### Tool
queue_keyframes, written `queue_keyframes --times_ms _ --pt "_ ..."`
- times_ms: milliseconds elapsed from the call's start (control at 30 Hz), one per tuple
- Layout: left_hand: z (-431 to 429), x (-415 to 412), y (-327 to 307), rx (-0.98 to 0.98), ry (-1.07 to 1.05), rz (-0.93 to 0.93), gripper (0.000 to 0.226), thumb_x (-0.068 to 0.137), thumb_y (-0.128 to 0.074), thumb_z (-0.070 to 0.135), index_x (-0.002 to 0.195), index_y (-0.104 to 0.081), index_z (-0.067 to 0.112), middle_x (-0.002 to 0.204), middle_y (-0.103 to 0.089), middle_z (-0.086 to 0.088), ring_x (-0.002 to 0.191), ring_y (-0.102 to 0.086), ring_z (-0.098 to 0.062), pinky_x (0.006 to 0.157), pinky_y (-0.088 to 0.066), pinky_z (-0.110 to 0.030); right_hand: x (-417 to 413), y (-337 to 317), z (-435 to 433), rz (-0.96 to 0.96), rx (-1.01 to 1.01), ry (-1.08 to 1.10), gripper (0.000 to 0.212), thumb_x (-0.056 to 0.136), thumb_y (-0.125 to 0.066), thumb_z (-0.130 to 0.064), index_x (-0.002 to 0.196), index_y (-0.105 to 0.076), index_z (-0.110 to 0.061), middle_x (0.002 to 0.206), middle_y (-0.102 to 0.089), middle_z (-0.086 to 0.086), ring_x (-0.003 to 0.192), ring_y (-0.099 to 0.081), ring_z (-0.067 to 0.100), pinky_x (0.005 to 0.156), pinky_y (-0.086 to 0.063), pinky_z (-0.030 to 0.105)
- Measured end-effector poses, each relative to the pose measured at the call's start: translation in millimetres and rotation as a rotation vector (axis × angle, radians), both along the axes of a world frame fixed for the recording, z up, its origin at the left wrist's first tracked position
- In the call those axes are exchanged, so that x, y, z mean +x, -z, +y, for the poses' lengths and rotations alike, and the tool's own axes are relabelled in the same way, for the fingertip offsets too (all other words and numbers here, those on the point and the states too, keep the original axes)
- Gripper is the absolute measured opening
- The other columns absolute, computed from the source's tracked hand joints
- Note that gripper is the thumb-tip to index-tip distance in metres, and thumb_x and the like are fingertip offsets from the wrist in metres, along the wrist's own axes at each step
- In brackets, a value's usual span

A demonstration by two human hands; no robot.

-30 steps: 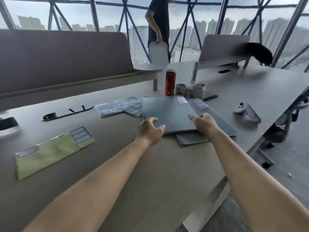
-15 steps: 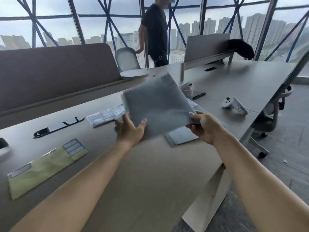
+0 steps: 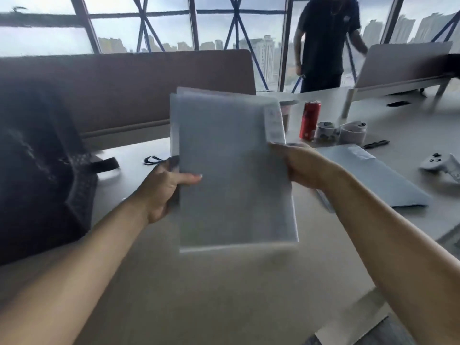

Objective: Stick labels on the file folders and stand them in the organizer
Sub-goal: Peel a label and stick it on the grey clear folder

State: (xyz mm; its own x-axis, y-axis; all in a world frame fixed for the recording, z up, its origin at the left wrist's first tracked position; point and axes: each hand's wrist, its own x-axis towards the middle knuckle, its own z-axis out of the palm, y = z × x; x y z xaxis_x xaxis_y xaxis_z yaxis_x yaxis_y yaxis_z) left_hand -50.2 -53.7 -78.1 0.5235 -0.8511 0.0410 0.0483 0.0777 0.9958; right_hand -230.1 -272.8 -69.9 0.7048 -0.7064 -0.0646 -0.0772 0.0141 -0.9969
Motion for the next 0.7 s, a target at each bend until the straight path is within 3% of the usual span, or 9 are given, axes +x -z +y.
queue_keyframes --times_ms 133,200,300,367,433,500,567,633,700 --pt "46.2 14.3 -5.8 0.088 -0.090 0.001 0.013 0.090 -0.060 0.010 0.097 -0.072 0.014 0.087 -0.076 -0.004 0.074 -0.072 -0.019 0.065 -0.059 -0.032 79.2 14.2 26.7 0.095 -0.214 0.067 0.044 0.082 -0.074 -0.046 0.109 -0.070 -0.011 0.103 -0.075 0.008 0.096 -0.072 0.025 0.088 -0.059 0.039" --pt "59.0 36.1 -5.7 0.056 -0.242 -0.062 0.018 0.091 -0.063 0.016 0.108 -0.069 0.012 0.098 -0.076 -0.003 0.082 -0.073 -0.016 0.064 -0.057 -0.026 104.5 25.4 41.9 0.161 -0.256 0.039 0.052 0.078 -0.072 -0.053 0.108 -0.071 -0.010 0.100 -0.075 0.005 0.094 -0.071 0.024 0.087 -0.059 0.038" --pt "72.5 73.7 12.4 0.138 -0.446 -0.188 0.053 0.082 -0.077 0.025 0.127 -0.056 0.009 0.118 -0.070 -0.008 0.098 -0.070 -0.019 0.087 -0.056 -0.035 118.3 44.2 54.6 0.269 -0.290 -0.062 0.052 0.077 -0.069 -0.054 0.103 -0.072 -0.009 0.100 -0.075 0.007 0.092 -0.072 0.025 0.089 -0.058 0.043" --pt "80.8 86.5 31.3 0.276 -0.500 -0.249 0.092 0.067 -0.086 0.043 0.140 -0.039 0.013 0.128 -0.061 -0.005 0.112 -0.062 -0.020 0.100 -0.050 -0.043 114.8 59.4 57.8 0.338 -0.326 -0.124 0.043 0.079 -0.070 -0.049 0.093 -0.073 -0.008 0.095 -0.075 0.007 0.085 -0.071 0.025 0.080 -0.056 0.038" --pt "85.5 88.2 48.3 0.374 -0.478 -0.366 0.109 0.055 -0.086 0.057 0.143 -0.030 0.023 0.135 -0.050 0.001 0.120 -0.053 -0.018 0.105 -0.045 -0.042 106.0 71.4 60.8 0.454 -0.399 -0.161 0.041 0.082 -0.070 -0.050 0.078 -0.070 -0.009 0.081 -0.072 0.007 0.072 -0.066 0.025 0.067 -0.048 0.032" --pt "88.5 87.6 61.8 0.463 -0.424 -0.482 0.106 0.055 -0.087 0.056 0.140 -0.032 0.025 0.130 -0.052 0.002 0.114 -0.054 -0.016 0.102 -0.047 -0.040 97.0 72.5 62.4 0.643 -0.619 -0.161 0.050 0.083 -0.065 -0.058 0.067 -0.061 -0.010 0.070 -0.063 0.007 0.063 -0.058 0.023 0.060 -0.041 0.031" --pt "89.8 88.5 71.4 0.544 -0.400 -0.551 0.099 0.051 -0.091 0.051 0.132 -0.039 0.026 0.110 -0.063 -0.003 0.095 -0.061 -0.018 0.088 -0.053 -0.038 90.7 64.4 63.7 0.851 -0.915 -0.147 0.058 0.084 -0.058 -0.066 0.064 -0.055 -0.012 0.069 -0.058 0.007 0.064 -0.057 0.024 0.058 -0.041 0.030" --pt "89.3 87.1 74.9 0.554 -0.397 -0.583 0.086 0.052 -0.094 0.040 0.121 -0.046 0.024 0.087 -0.065 -0.008 0.073 -0.060 -0.020 0.069 -0.050 -0.035 90.1 52.0 68.5 0.968 -1.147 -0.116 0.059 0.084 -0.054 -0.069 0.073 -0.057 -0.012 0.083 -0.061 0.007 0.081 -0.064 0.028 0.066 -0.044 0.031" --pt "86.2 84.2 73.7 0.534 -0.402 -0.606 0.078 0.052 -0.095 0.035 0.113 -0.048 0.025 0.082 -0.067 -0.008 0.068 -0.060 -0.022 0.067 -0.050 -0.037 98.9 46.0 73.0 0.932 -1.307 -0.098 0.054 0.087 -0.055 -0.065 0.099 -0.063 -0.014 0.107 -0.064 0.011 0.103 -0.063 0.032 0.075 -0.047 0.036"
